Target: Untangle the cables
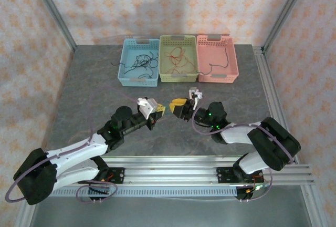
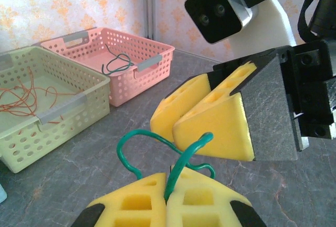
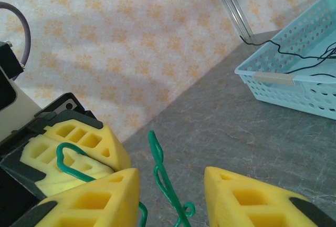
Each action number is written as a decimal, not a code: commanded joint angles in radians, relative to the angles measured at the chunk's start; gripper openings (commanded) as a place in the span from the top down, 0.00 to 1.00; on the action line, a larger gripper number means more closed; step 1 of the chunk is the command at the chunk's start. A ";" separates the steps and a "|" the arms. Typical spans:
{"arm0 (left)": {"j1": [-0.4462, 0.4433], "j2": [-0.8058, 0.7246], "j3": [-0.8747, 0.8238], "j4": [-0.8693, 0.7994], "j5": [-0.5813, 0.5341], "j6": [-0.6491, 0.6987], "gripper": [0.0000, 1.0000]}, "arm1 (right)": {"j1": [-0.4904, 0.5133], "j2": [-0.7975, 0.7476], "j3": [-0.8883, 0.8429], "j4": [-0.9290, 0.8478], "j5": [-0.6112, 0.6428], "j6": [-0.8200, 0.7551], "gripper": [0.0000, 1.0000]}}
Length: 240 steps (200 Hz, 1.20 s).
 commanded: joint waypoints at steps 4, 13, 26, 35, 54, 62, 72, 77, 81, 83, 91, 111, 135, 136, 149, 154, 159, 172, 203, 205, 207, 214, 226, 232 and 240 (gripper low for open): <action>-0.003 -0.029 -0.013 0.069 0.031 0.016 1.00 | 0.011 0.013 0.029 0.036 -0.047 0.010 0.61; -0.003 -0.037 -0.017 0.074 0.037 0.013 1.00 | 0.012 0.013 0.029 0.033 -0.047 0.010 0.60; -0.004 -0.047 -0.025 0.087 0.048 0.009 1.00 | 0.011 0.011 0.030 0.032 -0.047 0.012 0.61; -0.004 -0.056 -0.031 0.089 0.051 0.006 1.00 | 0.011 0.008 0.029 0.028 -0.044 0.010 0.61; -0.004 -0.074 -0.041 0.100 0.053 0.001 1.00 | 0.012 -0.001 0.029 0.015 -0.035 0.007 0.61; -0.004 -0.082 -0.046 0.106 0.053 -0.002 1.00 | 0.011 -0.003 0.029 0.011 -0.033 0.003 0.60; -0.004 -0.090 -0.048 0.107 0.051 -0.002 1.00 | 0.011 -0.005 0.028 0.008 -0.031 0.004 0.60; -0.003 -0.094 -0.051 0.109 0.046 -0.004 1.00 | 0.012 -0.006 0.028 0.008 -0.032 0.003 0.59; -0.003 -0.095 -0.053 0.111 0.046 -0.003 1.00 | 0.012 -0.005 0.028 0.009 -0.032 0.005 0.59; -0.004 -0.097 -0.053 0.110 0.044 -0.003 1.00 | 0.011 -0.007 0.029 0.009 -0.034 0.005 0.59; -0.003 -0.100 -0.056 0.113 0.044 -0.005 1.00 | 0.011 -0.006 0.029 0.011 -0.036 0.009 0.59; -0.003 -0.097 -0.057 0.118 0.045 -0.007 1.00 | 0.012 -0.004 0.031 0.015 -0.047 0.012 0.59; -0.003 -0.091 -0.055 0.118 0.048 -0.008 1.00 | 0.012 0.009 0.037 0.027 -0.070 0.024 0.61; -0.003 -0.091 -0.055 0.118 0.049 -0.008 1.00 | 0.012 0.009 0.038 0.027 -0.070 0.025 0.62; -0.004 -0.088 -0.054 0.118 0.056 -0.010 1.00 | 0.011 0.015 0.039 0.031 -0.074 0.025 0.65; -0.004 -0.086 -0.054 0.119 0.059 -0.011 1.00 | 0.011 0.017 0.039 0.032 -0.077 0.027 0.67; -0.004 -0.086 -0.054 0.119 0.062 -0.012 1.00 | 0.011 0.018 0.041 0.032 -0.079 0.027 0.69; -0.003 -0.083 -0.051 0.118 0.065 -0.012 1.00 | 0.012 0.021 0.042 0.037 -0.087 0.027 0.76; -0.004 -0.080 -0.048 0.111 0.065 -0.012 1.00 | 0.011 0.022 0.034 0.054 -0.074 0.021 0.95; -0.003 -0.080 -0.048 0.110 0.064 -0.013 1.00 | 0.012 0.019 0.032 0.055 -0.070 0.020 0.96; -0.003 -0.080 -0.048 0.108 0.063 -0.013 1.00 | 0.011 0.018 0.029 0.056 -0.064 0.018 0.97; -0.004 -0.082 -0.045 0.103 0.059 -0.013 1.00 | 0.012 0.010 0.022 0.056 -0.047 0.008 1.00; -0.004 -0.087 -0.042 0.089 0.044 -0.013 1.00 | 0.011 -0.011 0.013 0.027 -0.005 -0.016 1.00; -0.004 -0.092 -0.041 0.080 0.035 -0.013 1.00 | 0.012 -0.029 0.008 -0.004 0.033 -0.033 1.00; -0.004 -0.101 -0.038 0.064 0.020 -0.013 1.00 | 0.011 -0.061 0.001 -0.058 0.102 -0.067 1.00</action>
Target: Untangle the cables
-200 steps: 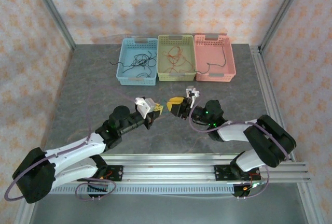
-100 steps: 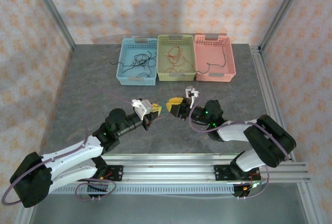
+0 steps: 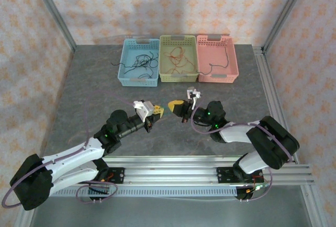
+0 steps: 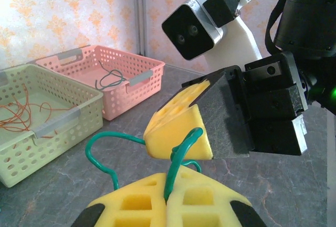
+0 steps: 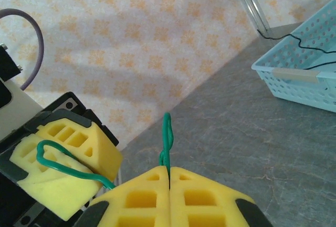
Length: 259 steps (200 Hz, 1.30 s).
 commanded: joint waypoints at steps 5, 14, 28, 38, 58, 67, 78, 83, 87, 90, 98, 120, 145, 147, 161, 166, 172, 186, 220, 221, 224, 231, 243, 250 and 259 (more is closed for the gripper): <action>-0.005 -0.026 0.017 0.012 -0.027 -0.011 1.00 | 0.004 -0.092 -0.022 -0.104 0.181 -0.100 1.00; -0.005 -0.039 0.015 0.002 -0.039 -0.014 1.00 | 0.004 -0.144 -0.033 -0.188 0.309 -0.138 1.00; -0.005 -0.071 0.017 -0.030 -0.077 -0.023 1.00 | 0.004 -0.239 -0.042 -0.359 0.593 -0.174 1.00; -0.006 -0.107 0.008 -0.039 -0.111 -0.026 1.00 | 0.000 -0.298 -0.049 -0.456 0.781 -0.194 1.00; -0.009 -0.202 -0.026 -0.061 -0.240 -0.036 1.00 | -0.045 -0.382 -0.081 -0.547 1.025 -0.147 1.00; -0.010 -0.240 -0.045 -0.057 -0.291 -0.041 1.00 | -0.073 -0.406 -0.093 -0.561 1.042 -0.118 1.00; -0.010 -0.266 -0.058 -0.063 -0.321 -0.043 1.00 | -0.083 -0.416 -0.097 -0.564 1.039 -0.113 1.00; -0.011 -0.272 -0.055 -0.076 -0.333 -0.043 1.00 | -0.084 -0.416 -0.094 -0.569 1.041 -0.112 1.00; -0.011 -0.276 -0.053 -0.087 -0.344 -0.044 1.00 | -0.084 -0.417 -0.092 -0.580 1.047 -0.108 1.00; -0.011 -0.280 -0.053 -0.093 -0.352 -0.045 1.00 | -0.084 -0.419 -0.092 -0.584 1.052 -0.100 1.00; -0.011 -0.284 -0.057 -0.096 -0.376 -0.045 1.00 | -0.085 -0.416 -0.094 -0.582 1.059 -0.096 1.00; -0.010 -0.264 -0.056 -0.096 -0.376 -0.046 1.00 | -0.086 -0.399 -0.098 -0.535 0.994 -0.106 1.00; -0.010 -0.205 -0.016 -0.142 -0.359 -0.052 0.89 | -0.085 -0.376 -0.101 -0.478 0.915 -0.105 1.00; -0.010 -0.201 -0.013 -0.146 -0.359 -0.053 0.87 | -0.085 -0.375 -0.101 -0.476 0.913 -0.104 1.00; -0.010 -0.195 -0.004 -0.153 -0.359 -0.060 0.81 | -0.085 -0.379 -0.107 -0.465 0.912 -0.105 1.00; -0.011 -0.195 -0.004 -0.152 -0.353 -0.063 0.81 | -0.085 -0.381 -0.107 -0.461 0.916 -0.103 1.00; -0.011 -0.198 -0.004 -0.150 -0.343 -0.063 0.88 | -0.085 -0.386 -0.108 -0.463 0.918 -0.104 1.00; -0.010 -0.209 -0.009 -0.142 -0.317 -0.065 1.00 | -0.085 -0.404 -0.100 -0.482 0.904 -0.118 1.00; -0.010 -0.209 -0.019 -0.122 -0.299 -0.077 1.00 | -0.085 -0.405 -0.012 -0.580 0.725 -0.186 0.74; -0.011 -0.209 -0.019 -0.122 -0.300 -0.078 1.00 | -0.084 -0.406 -0.010 -0.582 0.721 -0.186 0.72; -0.010 -0.208 -0.019 -0.121 -0.302 -0.078 1.00 | -0.085 -0.410 -0.004 -0.586 0.705 -0.189 0.68; -0.011 -0.211 -0.022 -0.117 -0.305 -0.079 1.00 | -0.085 -0.419 0.007 -0.587 0.665 -0.195 0.60; -0.010 -0.214 -0.026 -0.106 -0.303 -0.090 1.00 | -0.085 -0.426 0.025 -0.599 0.625 -0.199 0.53; -0.009 -0.215 -0.024 -0.103 -0.296 -0.094 1.00 | -0.085 -0.425 0.036 -0.608 0.621 -0.175 0.51; -0.011 -0.219 -0.024 -0.101 -0.284 -0.097 1.00 | -0.085 -0.424 0.042 -0.602 0.581 -0.152 0.48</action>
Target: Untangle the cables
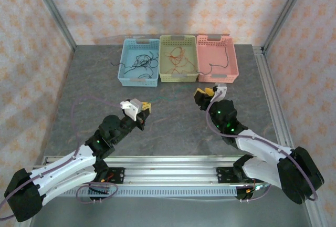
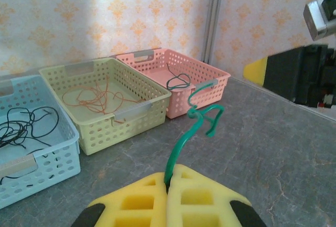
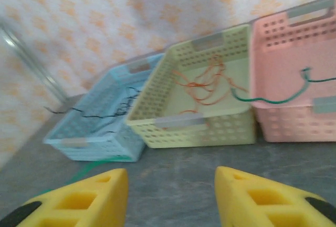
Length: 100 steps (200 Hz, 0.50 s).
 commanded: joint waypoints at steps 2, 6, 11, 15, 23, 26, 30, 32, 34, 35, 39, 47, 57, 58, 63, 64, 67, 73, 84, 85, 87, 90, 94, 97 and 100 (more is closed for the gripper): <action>0.001 -0.019 0.012 0.042 0.029 -0.025 1.00 | 0.001 -0.022 0.051 -0.017 -0.143 0.021 0.47; 0.001 -0.020 0.012 0.044 0.032 -0.028 1.00 | 0.001 -0.020 0.051 -0.008 -0.164 0.030 0.45; 0.001 -0.022 0.012 0.047 0.037 -0.033 1.00 | 0.001 -0.017 0.053 0.001 -0.177 0.050 0.42; 0.001 -0.023 0.012 0.049 0.040 -0.035 1.00 | 0.001 -0.014 0.056 0.007 -0.182 0.071 0.39; 0.001 -0.025 0.012 0.052 0.043 -0.039 1.00 | 0.003 -0.007 0.058 0.017 -0.189 0.116 0.32; 0.001 -0.025 0.012 0.053 0.044 -0.039 1.00 | 0.002 -0.003 0.057 0.026 -0.191 0.133 0.30; 0.001 -0.027 0.010 0.054 0.043 -0.040 1.00 | 0.004 0.006 0.058 0.037 -0.194 0.157 0.29; 0.001 -0.026 0.009 0.055 0.044 -0.041 1.00 | 0.005 0.010 0.059 0.043 -0.194 0.167 0.29; 0.001 -0.026 0.009 0.056 0.046 -0.041 1.00 | 0.005 0.017 0.061 0.047 -0.194 0.181 0.29; 0.001 -0.027 0.009 0.056 0.046 -0.041 1.00 | 0.005 0.019 0.061 0.050 -0.194 0.188 0.29; 0.001 -0.026 0.009 0.057 0.046 -0.041 1.00 | 0.007 0.033 0.067 0.053 -0.195 0.220 0.29; 0.001 -0.026 0.007 0.058 0.048 -0.041 1.00 | 0.014 0.060 0.084 0.042 -0.192 0.290 0.29; 0.001 -0.027 0.007 0.061 0.046 -0.041 1.00 | 0.034 0.094 0.112 -0.003 -0.174 0.378 0.29; 0.001 -0.028 0.007 0.062 0.047 -0.042 1.00 | 0.037 0.098 0.115 -0.009 -0.171 0.387 0.29; 0.001 -0.028 0.006 0.064 0.046 -0.042 1.00 | 0.052 0.112 0.127 -0.038 -0.160 0.433 0.29; 0.001 -0.029 0.006 0.064 0.046 -0.041 1.00 | 0.054 0.113 0.128 -0.044 -0.160 0.441 0.29; 0.001 -0.029 0.006 0.064 0.046 -0.041 1.00 | 0.063 0.121 0.132 -0.049 -0.158 0.465 0.29; 0.001 -0.031 0.005 0.063 0.045 -0.040 1.00 | 0.092 0.149 0.129 -0.013 -0.155 0.500 0.29; 0.001 -0.033 0.004 0.064 0.046 -0.041 1.00 | 0.135 0.192 0.110 0.073 -0.143 0.552 0.29; 0.001 -0.033 0.004 0.064 0.046 -0.040 1.00 | 0.138 0.195 0.108 0.083 -0.141 0.560 0.29; 0.001 -0.033 0.004 0.065 0.046 -0.041 1.00 | 0.147 0.210 0.103 0.110 -0.140 0.576 0.29; 0.001 -0.032 0.004 0.066 0.047 -0.043 1.00 | 0.155 0.224 0.101 0.136 -0.140 0.594 0.29; 0.002 -0.031 0.003 0.066 0.047 -0.043 1.00 | 0.164 0.245 0.099 0.167 -0.142 0.616 0.29; 0.002 -0.031 0.003 0.066 0.046 -0.043 1.00 | 0.169 0.260 0.101 0.186 -0.143 0.632 0.29; 0.001 -0.031 0.003 0.067 0.048 -0.043 1.00 | 0.173 0.274 0.103 0.200 -0.145 0.649 0.30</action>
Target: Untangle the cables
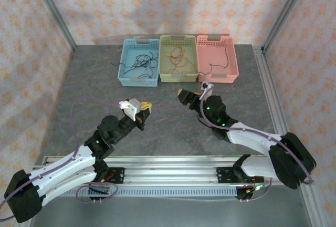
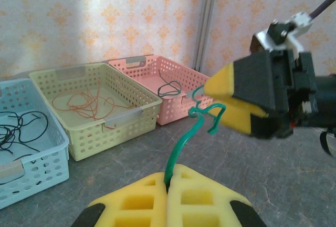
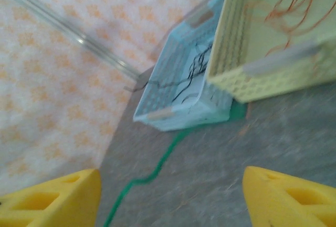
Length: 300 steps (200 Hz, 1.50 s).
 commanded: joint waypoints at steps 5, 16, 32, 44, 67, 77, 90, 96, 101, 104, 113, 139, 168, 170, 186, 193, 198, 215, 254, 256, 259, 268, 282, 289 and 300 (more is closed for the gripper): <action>0.001 -0.015 0.003 0.052 0.018 -0.012 1.00 | 0.058 0.110 0.006 0.185 -0.001 0.240 0.31; 0.001 -0.014 0.001 0.053 0.016 -0.012 1.00 | 0.072 0.163 0.024 0.248 -0.024 0.269 0.35; 0.001 -0.015 -0.001 0.049 0.018 -0.013 1.00 | 0.083 0.218 0.061 0.262 -0.046 0.307 0.48; 0.001 -0.017 0.000 0.043 0.017 -0.015 1.00 | 0.084 0.234 0.062 0.307 -0.050 0.318 0.68; 0.001 -0.022 0.002 0.029 -0.006 -0.015 1.00 | 0.075 0.194 0.060 0.263 0.018 0.304 1.00; 0.001 -0.019 0.005 0.023 -0.016 -0.015 0.95 | 0.050 0.171 0.068 0.229 0.029 0.295 1.00; 0.000 -0.013 0.009 0.007 -0.076 -0.042 0.55 | -0.013 0.141 0.089 0.183 0.031 0.282 1.00; -0.001 -0.014 0.015 -0.011 -0.127 -0.066 0.37 | -0.044 0.125 0.103 0.148 0.036 0.262 1.00; -0.001 -0.014 0.021 -0.030 -0.171 -0.086 0.07 | -0.070 0.113 0.121 0.102 0.045 0.238 1.00; -0.001 -0.013 0.025 -0.041 -0.195 -0.092 0.01 | -0.087 0.106 0.137 0.074 0.051 0.224 1.00; -0.001 -0.012 0.034 -0.075 -0.268 -0.114 0.00 | -0.137 0.094 0.187 -0.030 0.076 0.158 1.00; -0.001 -0.012 0.055 -0.146 -0.360 -0.117 0.00 | -0.269 0.148 0.368 -0.256 0.181 -0.040 1.00; 0.000 -0.037 0.075 -0.220 -0.420 -0.123 0.00 | -0.368 0.287 0.589 -0.427 0.299 -0.168 1.00; 0.000 -0.039 0.074 -0.221 -0.426 -0.122 0.00 | -0.373 0.298 0.602 -0.436 0.309 -0.177 1.00; 0.000 -0.053 0.060 -0.211 -0.442 -0.121 0.00 | -0.401 0.372 0.695 -0.465 0.376 -0.228 1.00; -0.001 -0.053 0.061 -0.213 -0.440 -0.120 0.00 | -0.412 0.404 0.734 -0.479 0.401 -0.241 1.00; -0.001 -0.052 0.063 -0.217 -0.435 -0.120 0.00 | -0.421 0.429 0.761 -0.495 0.420 -0.245 1.00; -0.001 -0.046 0.067 -0.219 -0.423 -0.120 0.00 | -0.446 0.505 0.840 -0.518 0.455 -0.256 1.00; -0.001 -0.032 0.073 -0.223 -0.409 -0.121 0.00 | -0.488 0.648 0.973 -0.580 0.551 -0.290 1.00; -0.001 -0.030 0.075 -0.223 -0.408 -0.121 0.00 | -0.488 0.653 0.977 -0.584 0.554 -0.292 1.00; -0.001 -0.028 0.075 -0.222 -0.406 -0.122 0.00 | -0.491 0.664 0.988 -0.591 0.562 -0.294 1.00; 0.000 -0.020 0.077 -0.221 -0.402 -0.123 0.00 | -0.495 0.698 1.021 -0.622 0.580 -0.298 1.00; -0.001 -0.009 0.082 -0.222 -0.395 -0.123 0.00 | -0.496 0.742 1.048 -0.622 0.581 -0.311 1.00; -0.001 -0.004 0.084 -0.221 -0.394 -0.123 0.00 | -0.496 0.764 1.067 -0.630 0.579 -0.309 1.00; 0.000 0.002 0.086 -0.224 -0.392 -0.123 0.00 | -0.496 0.799 1.103 -0.661 0.574 -0.302 1.00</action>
